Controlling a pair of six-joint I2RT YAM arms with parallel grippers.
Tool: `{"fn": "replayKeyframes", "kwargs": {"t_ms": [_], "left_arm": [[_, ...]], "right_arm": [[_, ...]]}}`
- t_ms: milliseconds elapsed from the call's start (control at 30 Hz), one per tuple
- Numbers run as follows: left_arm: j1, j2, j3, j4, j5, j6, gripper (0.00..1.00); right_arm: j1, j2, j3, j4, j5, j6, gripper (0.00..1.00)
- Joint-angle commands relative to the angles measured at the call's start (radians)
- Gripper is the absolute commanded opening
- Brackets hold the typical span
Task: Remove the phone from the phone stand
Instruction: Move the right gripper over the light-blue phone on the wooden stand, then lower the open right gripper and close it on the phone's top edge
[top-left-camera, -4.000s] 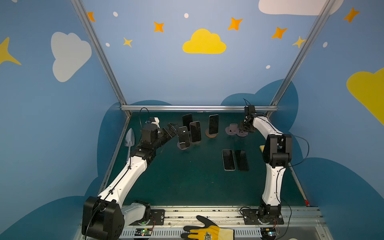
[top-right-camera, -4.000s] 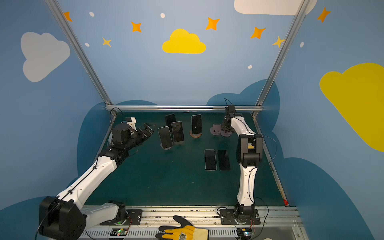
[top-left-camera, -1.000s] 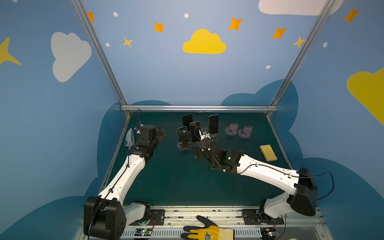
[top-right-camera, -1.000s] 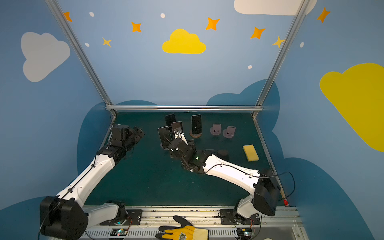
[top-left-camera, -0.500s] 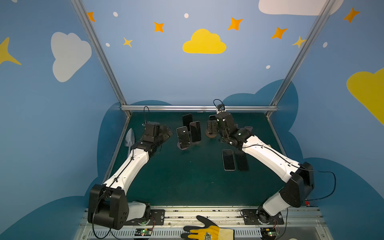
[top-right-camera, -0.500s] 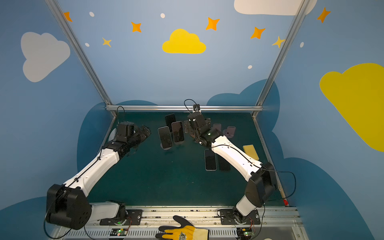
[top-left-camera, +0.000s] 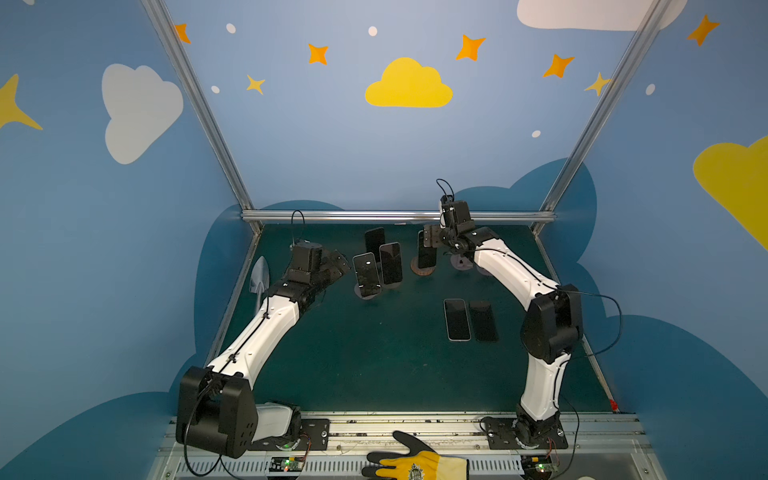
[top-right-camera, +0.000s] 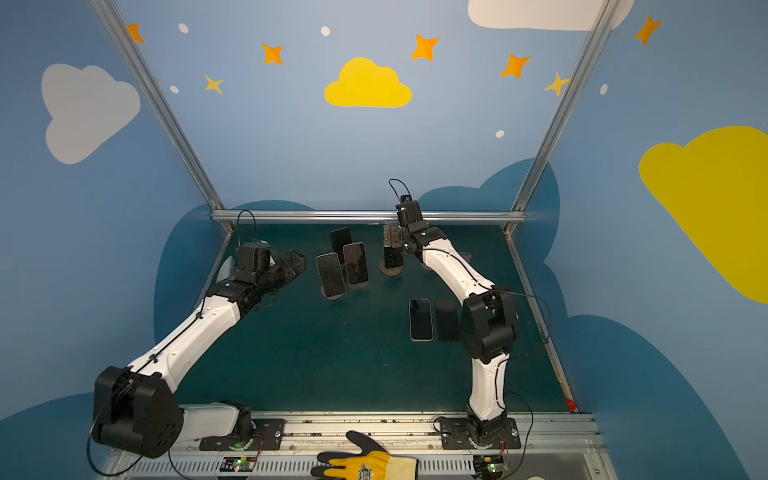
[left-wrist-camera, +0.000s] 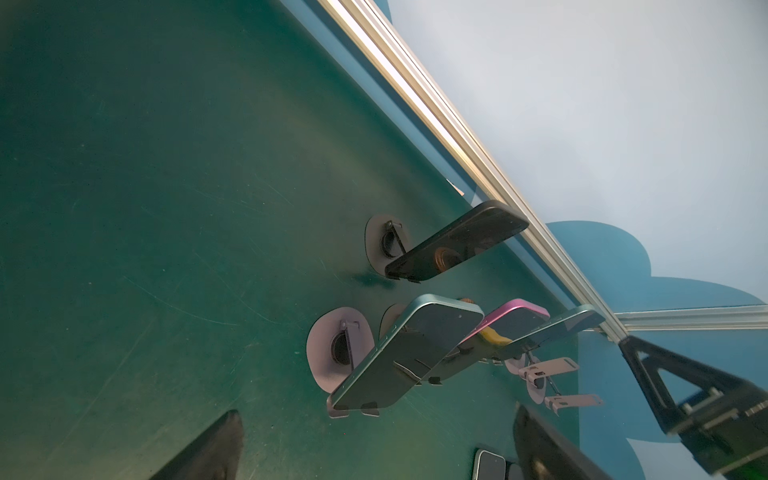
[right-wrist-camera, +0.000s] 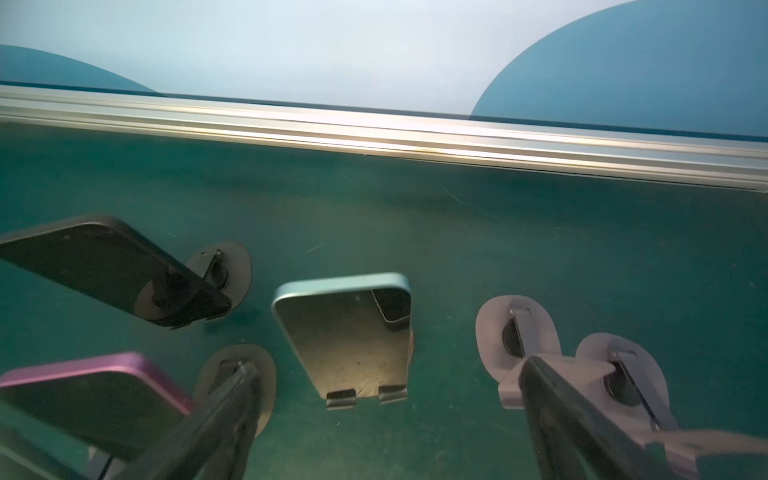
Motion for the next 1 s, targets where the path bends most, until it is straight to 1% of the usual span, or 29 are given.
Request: {"fn": "replayKeyframes", "kwargs": {"t_ms": [0, 167, 300, 400, 567, 733, 867, 967], "left_arm": [[0.004, -0.004, 0.014, 0.001, 0.0, 0.028, 1.0], [0.004, 0.008, 0.017, 0.0, 0.01, 0.026, 1.0], [0.003, 0.016, 0.02, 0.006, 0.021, 0.029, 1.0], [0.004, 0.025, 0.028, 0.002, 0.034, 0.027, 1.0], [0.004, 0.023, 0.031, 0.0, 0.046, 0.029, 1.0], [0.006, 0.012, 0.029, 0.001, 0.047, 0.03, 1.0], [0.005, 0.006, 0.027, 0.007, 0.051, 0.028, 1.0], [0.006, 0.008, 0.025, 0.01, 0.056, 0.026, 1.0]], "right_arm": [[-0.016, 0.034, 0.064, -0.018, -0.076, -0.028, 0.97], [-0.026, 0.044, 0.048, 0.014, -0.131, -0.054, 0.96], [-0.024, 0.029, 0.014, 0.058, -0.168, -0.031, 0.97], [-0.026, 0.034, -0.003, 0.099, -0.164, -0.023, 0.97], [-0.025, 0.075, 0.052, 0.072, -0.13, -0.017, 0.97], [-0.025, 0.096, 0.075, 0.067, -0.16, -0.026, 0.97], [-0.027, 0.106, 0.066, 0.097, -0.162, -0.041, 0.97], [-0.025, 0.127, 0.095, 0.083, -0.165, -0.06, 0.97]]}}
